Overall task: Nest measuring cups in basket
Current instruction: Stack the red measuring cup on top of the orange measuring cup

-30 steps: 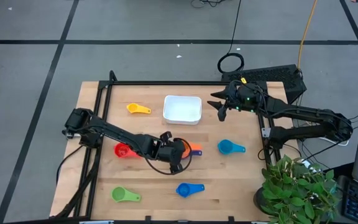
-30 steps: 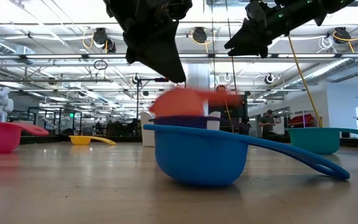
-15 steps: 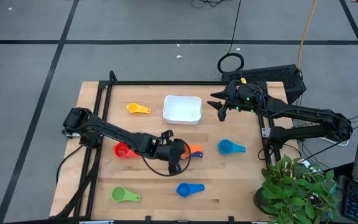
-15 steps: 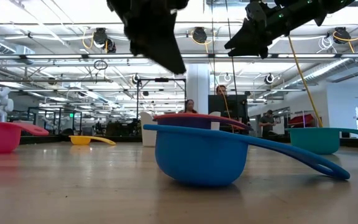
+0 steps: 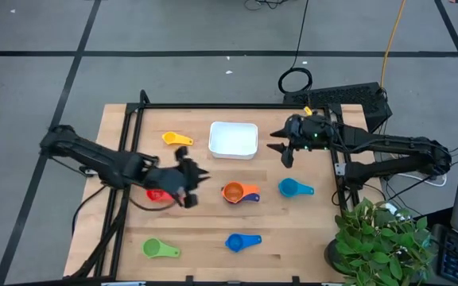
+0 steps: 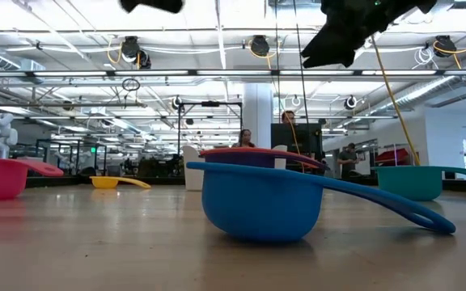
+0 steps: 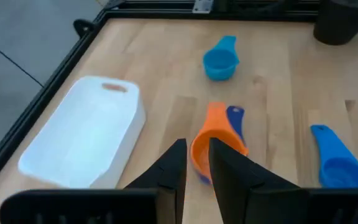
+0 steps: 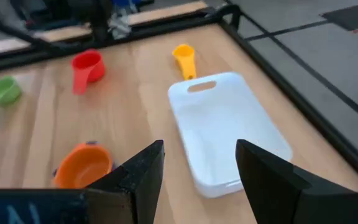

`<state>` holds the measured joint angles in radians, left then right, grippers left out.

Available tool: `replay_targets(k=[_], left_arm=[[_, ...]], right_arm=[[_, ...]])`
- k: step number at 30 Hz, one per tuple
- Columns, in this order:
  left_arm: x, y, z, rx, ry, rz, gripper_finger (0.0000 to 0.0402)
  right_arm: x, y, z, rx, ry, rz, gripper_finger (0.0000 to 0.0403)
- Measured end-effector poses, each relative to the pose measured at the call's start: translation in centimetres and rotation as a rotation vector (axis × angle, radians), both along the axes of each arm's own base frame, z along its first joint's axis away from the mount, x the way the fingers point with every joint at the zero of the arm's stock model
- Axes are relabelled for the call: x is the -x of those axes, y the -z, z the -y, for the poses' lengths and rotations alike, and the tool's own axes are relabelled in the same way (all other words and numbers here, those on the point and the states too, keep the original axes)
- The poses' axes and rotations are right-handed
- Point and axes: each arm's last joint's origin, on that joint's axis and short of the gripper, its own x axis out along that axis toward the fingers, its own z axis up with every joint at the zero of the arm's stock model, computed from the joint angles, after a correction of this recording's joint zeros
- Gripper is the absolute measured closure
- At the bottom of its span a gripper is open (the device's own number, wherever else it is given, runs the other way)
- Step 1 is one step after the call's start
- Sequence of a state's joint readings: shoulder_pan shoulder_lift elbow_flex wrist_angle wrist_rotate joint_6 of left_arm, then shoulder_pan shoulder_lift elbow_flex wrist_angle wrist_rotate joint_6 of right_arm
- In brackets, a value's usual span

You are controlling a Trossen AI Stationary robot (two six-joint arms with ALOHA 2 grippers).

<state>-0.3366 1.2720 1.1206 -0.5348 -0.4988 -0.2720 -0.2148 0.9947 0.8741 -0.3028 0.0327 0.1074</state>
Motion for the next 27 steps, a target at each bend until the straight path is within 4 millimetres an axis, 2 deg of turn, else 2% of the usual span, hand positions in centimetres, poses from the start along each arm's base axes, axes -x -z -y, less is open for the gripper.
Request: replay_targets(k=[6,12,17,27], left_arm=[[5.2,2.4,-1.7,0.057,-0.049,-0.041,0.033],[8.8,6.0,-3.0,0.089,-0.129,-0.349,0.033],[8.8,8.3,-3.3,0.107,-0.122,-0.604,0.033],[7.0,11.5,-4.3,0.01,0.036,-0.934,0.0329]], right_arm=[[0.4,1.0,-1.4,0.023,-0.03,-0.13,0.0209],[0.9,1.9,-2.4,0.008,-0.03,-0.244,0.0209],[0.9,2.0,-2.6,0.017,-0.046,-0.26,0.0209],[0.9,1.9,-2.6,0.02,-0.05,-0.25,0.0209]])
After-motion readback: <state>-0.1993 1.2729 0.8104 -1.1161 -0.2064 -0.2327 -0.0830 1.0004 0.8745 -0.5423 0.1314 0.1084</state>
